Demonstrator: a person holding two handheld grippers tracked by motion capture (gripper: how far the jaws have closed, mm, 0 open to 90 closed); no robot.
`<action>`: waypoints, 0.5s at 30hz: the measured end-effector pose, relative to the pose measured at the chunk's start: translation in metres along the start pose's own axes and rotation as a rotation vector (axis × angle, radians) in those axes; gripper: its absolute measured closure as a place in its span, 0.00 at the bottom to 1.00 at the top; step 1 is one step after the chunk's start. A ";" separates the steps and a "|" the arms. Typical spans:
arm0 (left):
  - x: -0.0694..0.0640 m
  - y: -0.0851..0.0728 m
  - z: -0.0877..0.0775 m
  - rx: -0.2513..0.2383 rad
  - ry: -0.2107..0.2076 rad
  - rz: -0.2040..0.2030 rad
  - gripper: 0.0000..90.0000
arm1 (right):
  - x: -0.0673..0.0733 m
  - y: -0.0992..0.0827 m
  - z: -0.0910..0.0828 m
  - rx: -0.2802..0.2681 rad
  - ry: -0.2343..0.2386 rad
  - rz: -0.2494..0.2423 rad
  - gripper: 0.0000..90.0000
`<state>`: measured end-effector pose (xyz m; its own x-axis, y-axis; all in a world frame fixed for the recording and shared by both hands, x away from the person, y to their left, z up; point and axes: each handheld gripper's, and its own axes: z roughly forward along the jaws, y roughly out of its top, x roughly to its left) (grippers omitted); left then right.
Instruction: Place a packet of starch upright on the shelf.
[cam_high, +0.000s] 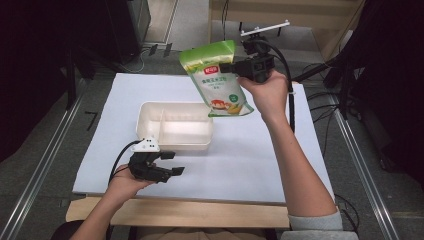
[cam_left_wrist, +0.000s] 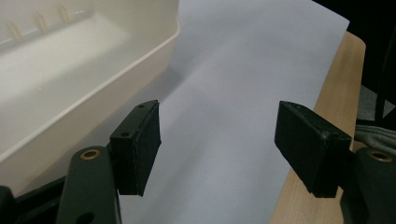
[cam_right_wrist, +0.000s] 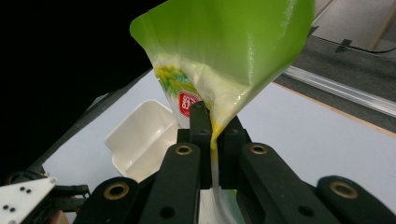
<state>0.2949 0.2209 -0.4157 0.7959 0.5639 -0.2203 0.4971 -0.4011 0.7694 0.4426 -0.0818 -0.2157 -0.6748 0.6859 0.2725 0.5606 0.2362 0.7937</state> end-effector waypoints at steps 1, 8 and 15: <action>0.000 0.000 0.000 -0.001 -0.001 -0.001 0.36 | 0.002 0.002 0.003 0.003 0.001 -0.002 0.99; 0.001 0.000 -0.001 -0.004 -0.004 -0.001 0.36 | 0.018 0.014 0.026 0.030 0.004 -0.025 0.99; 0.000 0.000 0.000 -0.006 -0.005 -0.001 0.36 | 0.025 0.020 0.046 0.054 -0.001 -0.034 0.99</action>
<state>0.2948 0.2211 -0.4157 0.7969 0.5609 -0.2244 0.4962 -0.3960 0.7726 0.4589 -0.0287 -0.2181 -0.6934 0.6776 0.2449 0.5622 0.2962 0.7721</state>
